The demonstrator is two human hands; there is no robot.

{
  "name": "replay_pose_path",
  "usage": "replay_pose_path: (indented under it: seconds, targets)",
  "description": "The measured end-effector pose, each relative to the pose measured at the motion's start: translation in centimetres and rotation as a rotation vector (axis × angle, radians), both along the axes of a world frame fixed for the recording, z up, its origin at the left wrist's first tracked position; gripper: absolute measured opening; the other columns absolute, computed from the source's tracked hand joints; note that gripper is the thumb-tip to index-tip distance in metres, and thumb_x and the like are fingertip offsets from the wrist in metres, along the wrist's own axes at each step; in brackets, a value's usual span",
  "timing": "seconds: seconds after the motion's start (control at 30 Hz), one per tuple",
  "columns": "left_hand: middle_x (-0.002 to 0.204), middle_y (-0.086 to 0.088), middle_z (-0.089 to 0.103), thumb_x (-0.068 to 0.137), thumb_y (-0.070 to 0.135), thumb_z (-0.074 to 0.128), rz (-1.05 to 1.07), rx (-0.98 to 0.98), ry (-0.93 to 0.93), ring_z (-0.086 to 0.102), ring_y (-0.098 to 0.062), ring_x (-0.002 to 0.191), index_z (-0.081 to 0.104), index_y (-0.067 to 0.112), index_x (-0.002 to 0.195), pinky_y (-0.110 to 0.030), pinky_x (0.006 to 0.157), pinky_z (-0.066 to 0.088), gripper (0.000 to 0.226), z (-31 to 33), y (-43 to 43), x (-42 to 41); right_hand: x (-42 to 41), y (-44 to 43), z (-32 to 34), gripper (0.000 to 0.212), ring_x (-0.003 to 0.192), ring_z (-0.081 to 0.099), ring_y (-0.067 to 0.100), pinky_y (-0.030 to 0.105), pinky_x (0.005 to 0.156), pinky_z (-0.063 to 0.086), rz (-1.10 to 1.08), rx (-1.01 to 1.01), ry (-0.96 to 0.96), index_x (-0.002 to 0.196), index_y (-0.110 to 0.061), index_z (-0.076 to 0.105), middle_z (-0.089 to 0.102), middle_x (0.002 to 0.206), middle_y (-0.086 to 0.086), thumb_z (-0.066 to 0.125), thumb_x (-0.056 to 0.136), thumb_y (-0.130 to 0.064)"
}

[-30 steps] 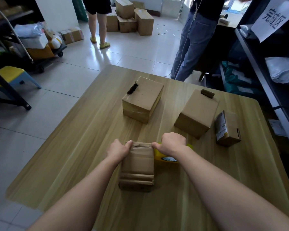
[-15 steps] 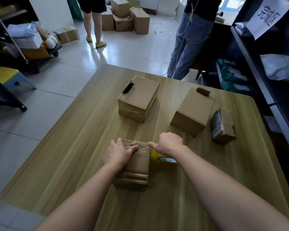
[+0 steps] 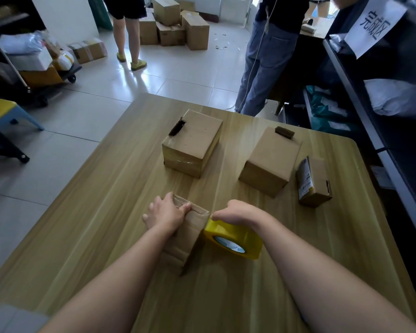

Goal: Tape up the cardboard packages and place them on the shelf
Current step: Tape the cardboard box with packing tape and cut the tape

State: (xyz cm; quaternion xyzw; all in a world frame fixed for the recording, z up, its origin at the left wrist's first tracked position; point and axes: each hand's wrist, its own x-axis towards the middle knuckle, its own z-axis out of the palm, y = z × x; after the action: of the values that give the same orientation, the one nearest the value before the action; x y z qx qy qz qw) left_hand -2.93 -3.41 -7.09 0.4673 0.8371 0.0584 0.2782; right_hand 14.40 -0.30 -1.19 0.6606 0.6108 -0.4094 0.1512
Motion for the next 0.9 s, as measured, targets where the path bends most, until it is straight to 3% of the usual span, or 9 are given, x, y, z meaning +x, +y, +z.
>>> replay_pose_path:
  seconds: [0.07, 0.13, 0.23, 0.33, 0.4, 0.5, 0.57, 0.7, 0.9]
  targets:
    - [0.143, -0.008, 0.043, 0.091, 0.061, 0.046, -0.031, 0.081, 0.023, 0.038, -0.028, 0.133, 0.031, 0.028, 0.148, -0.048, 0.107, 0.029, 0.067, 0.1, -0.4, 0.3, 0.4, -0.2, -0.1, 0.065, 0.117, 0.055, 0.03, 0.033, 0.092, 0.047, -0.083, -0.087, 0.069, 0.137, -0.008, 0.049, 0.053, 0.135, 0.011, 0.062, 0.087, -0.047]
    - [0.151, -0.008, 0.032, 0.098, 0.05, 0.04, -0.08, 0.189, 0.048, 0.026, -0.026, 0.14, 0.024, 0.026, 0.151, -0.047, 0.113, 0.02, 0.061, 0.0, -1.3, 0.9, 0.7, -0.5, -0.4, 0.07, 0.119, 0.056, 0.035, 0.045, 0.1, 0.048, -0.186, -0.152, 0.15, 0.138, -0.01, 0.049, 0.053, 0.137, 0.013, 0.068, 0.081, -0.046]
    - [0.153, -0.005, 0.019, 0.099, 0.032, 0.039, -0.23, 0.295, 0.189, 0.015, -0.024, 0.141, 0.023, 0.025, 0.151, -0.04, 0.112, 0.017, 0.055, -0.2, -3.8, 1.9, 0.7, -1.1, -0.6, 0.079, 0.122, 0.055, 0.038, 0.051, 0.102, 0.046, -0.261, -0.181, 0.222, 0.136, -0.008, 0.051, 0.054, 0.138, 0.015, 0.076, 0.071, -0.045]
    - [0.153, 0.0, 0.018, 0.098, 0.044, 0.036, -0.321, 0.243, 0.222, 0.014, -0.021, 0.14, 0.023, 0.025, 0.151, -0.038, 0.11, 0.018, 0.058, -0.3, -5.8, 2.4, 0.8, -1.4, -1.3, 0.092, 0.121, 0.056, 0.038, 0.053, 0.102, 0.046, -0.303, -0.183, 0.273, 0.134, -0.006, 0.053, 0.057, 0.135, 0.016, 0.077, 0.056, -0.048]
    - [0.158, 0.003, 0.013, 0.098, 0.051, 0.03, -0.365, 0.191, 0.231, 0.008, -0.018, 0.145, 0.018, 0.026, 0.153, -0.039, 0.112, 0.015, 0.061, -0.3, -6.1, 2.2, 0.7, -1.7, -1.0, 0.088, 0.12, 0.057, 0.036, 0.052, 0.103, 0.046, -0.331, -0.187, 0.296, 0.134, -0.005, 0.052, 0.057, 0.134, 0.015, 0.08, 0.062, -0.048]
    - [0.162, 0.006, 0.006, 0.099, 0.053, 0.026, -0.403, 0.151, 0.245, 0.003, -0.015, 0.147, 0.015, 0.029, 0.153, -0.039, 0.114, 0.013, 0.061, 0.0, -5.8, 1.6, 0.5, -2.5, -0.2, 0.064, 0.114, 0.06, 0.031, 0.046, 0.1, 0.048, -0.369, -0.176, 0.334, 0.132, -0.004, 0.051, 0.06, 0.126, 0.012, 0.075, 0.083, -0.038]
    - [0.162, 0.007, 0.004, 0.099, 0.053, 0.025, -0.436, 0.131, 0.255, 0.002, -0.015, 0.148, 0.012, 0.029, 0.154, -0.039, 0.114, 0.011, 0.061, 0.3, -5.7, 1.3, 0.5, -2.9, -0.2, 0.058, 0.109, 0.062, 0.029, 0.042, 0.097, 0.051, -0.378, -0.179, 0.35, 0.129, -0.005, 0.053, 0.063, 0.12, 0.01, 0.075, 0.084, -0.035]
    - [0.162, 0.008, 0.002, 0.099, 0.053, 0.024, -0.473, 0.085, 0.263, 0.0, -0.015, 0.148, 0.01, 0.029, 0.154, -0.04, 0.115, 0.01, 0.062, 0.4, -5.2, 0.8, 0.3, -3.3, -1.0, 0.067, 0.105, 0.065, 0.029, 0.046, 0.096, 0.052, -0.393, -0.174, 0.38, 0.128, -0.005, 0.055, 0.065, 0.118, 0.013, 0.079, 0.076, -0.038]
    - [0.162, 0.008, -0.002, 0.1, 0.052, 0.026, -0.527, 0.02, 0.237, -0.003, -0.016, 0.148, 0.006, 0.03, 0.155, -0.041, 0.117, 0.006, 0.062, 1.0, -4.4, 0.2, -0.4, -3.9, -0.6, 0.054, 0.094, 0.065, 0.025, 0.035, 0.078, 0.054, -0.435, -0.189, 0.414, 0.129, -0.002, 0.053, 0.065, 0.111, 0.012, 0.071, 0.088, -0.034]
